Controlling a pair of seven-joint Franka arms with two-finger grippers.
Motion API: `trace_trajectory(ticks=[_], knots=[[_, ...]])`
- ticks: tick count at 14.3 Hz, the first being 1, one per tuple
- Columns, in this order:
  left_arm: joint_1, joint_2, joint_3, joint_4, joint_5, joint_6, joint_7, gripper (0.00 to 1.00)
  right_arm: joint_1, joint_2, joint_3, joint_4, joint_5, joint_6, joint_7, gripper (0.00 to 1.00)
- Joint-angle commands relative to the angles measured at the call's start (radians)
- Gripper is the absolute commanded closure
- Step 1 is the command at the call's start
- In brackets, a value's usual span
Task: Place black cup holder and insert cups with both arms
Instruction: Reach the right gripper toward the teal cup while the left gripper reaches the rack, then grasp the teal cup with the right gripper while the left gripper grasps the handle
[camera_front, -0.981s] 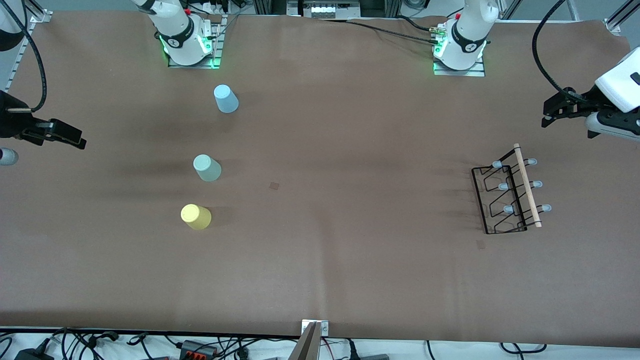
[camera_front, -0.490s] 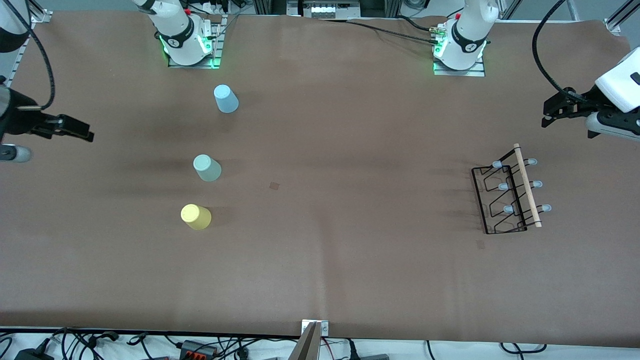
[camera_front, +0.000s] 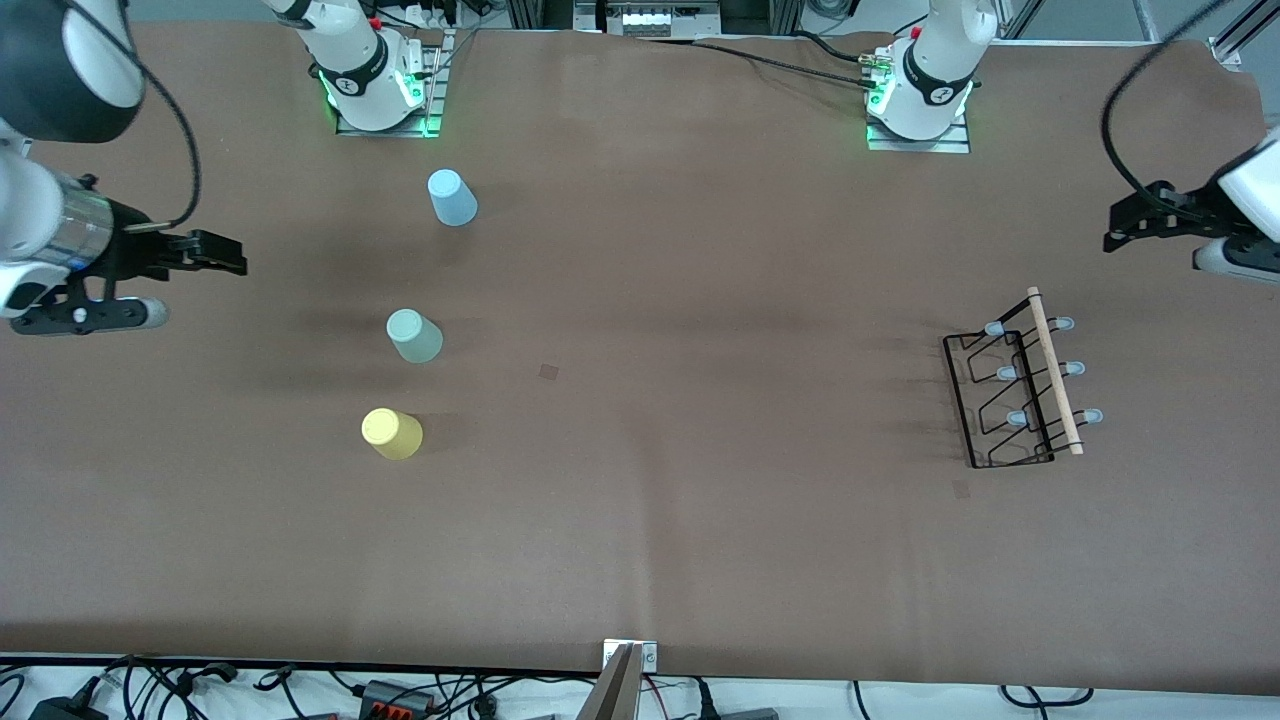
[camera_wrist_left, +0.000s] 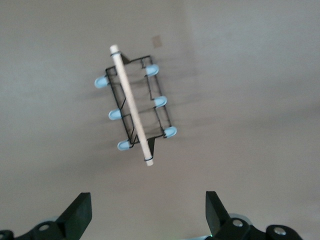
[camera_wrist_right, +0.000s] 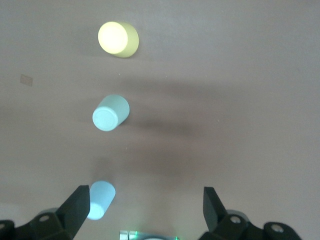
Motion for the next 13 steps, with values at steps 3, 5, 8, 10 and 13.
trace_trajectory(ticks=[3,5,8,10,13], knots=[[0.098,0.157,-0.002,0.023,0.004,-0.049,0.062,0.00,0.050,-0.140,-0.002,-0.326,0.013,0.295,0.060,0.00],[0.130,0.179,-0.006,0.010,-0.001,0.005,0.077,0.00,0.070,-0.140,-0.002,-0.433,0.013,0.438,0.096,0.00],[0.130,0.182,-0.011,-0.052,-0.001,0.204,0.040,0.00,0.100,-0.149,-0.002,-0.509,0.014,0.520,0.109,0.00],[0.121,0.180,-0.018,-0.140,0.003,0.354,0.024,0.00,0.100,-0.142,-0.002,-0.507,0.014,0.527,0.109,0.00],[0.089,0.183,-0.026,-0.222,0.007,0.528,0.015,0.00,0.101,-0.125,-0.002,-0.497,0.014,0.542,0.109,0.00]])
